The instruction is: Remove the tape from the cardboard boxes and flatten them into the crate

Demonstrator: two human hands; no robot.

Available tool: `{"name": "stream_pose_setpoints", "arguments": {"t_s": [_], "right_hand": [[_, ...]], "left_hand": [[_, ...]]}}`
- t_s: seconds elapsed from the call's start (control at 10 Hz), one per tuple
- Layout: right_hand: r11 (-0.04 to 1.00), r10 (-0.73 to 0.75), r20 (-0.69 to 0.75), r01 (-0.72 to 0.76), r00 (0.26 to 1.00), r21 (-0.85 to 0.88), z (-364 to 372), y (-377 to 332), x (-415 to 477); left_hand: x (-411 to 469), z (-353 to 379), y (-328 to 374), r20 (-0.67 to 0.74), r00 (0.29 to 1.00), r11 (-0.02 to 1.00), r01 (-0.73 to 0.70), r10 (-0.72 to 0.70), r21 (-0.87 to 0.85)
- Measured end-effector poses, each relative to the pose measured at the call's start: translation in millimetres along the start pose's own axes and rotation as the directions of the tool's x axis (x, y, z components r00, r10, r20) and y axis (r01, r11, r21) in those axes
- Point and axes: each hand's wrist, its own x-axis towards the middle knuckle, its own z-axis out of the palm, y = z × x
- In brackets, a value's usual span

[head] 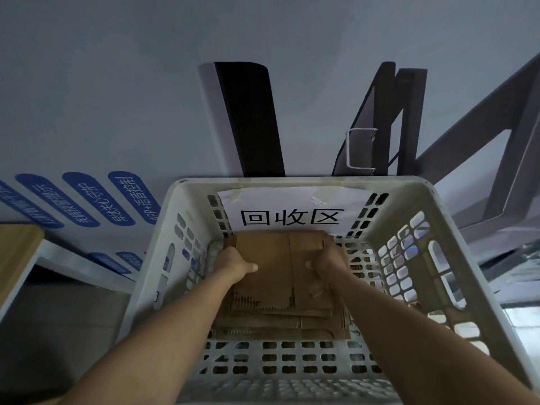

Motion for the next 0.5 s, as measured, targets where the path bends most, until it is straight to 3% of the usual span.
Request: {"name": "stream_pose_setpoints", "arguments": {"t_s": [0.3,0.5], "right_hand": [[0.984,-0.076,-0.002,0.075,0.997,-0.160,-21,-8,-23],[0.916,-0.244,-0.139,0.181,0.960,-0.357,-66,-43,-66]], "left_hand": [[-12,-14,9,-0.025,0.996,0.990,-0.080,0.083,0.114],[-54,-55,36,-0.133,0.958,0.963,-0.239,0.255,0.124]]}}
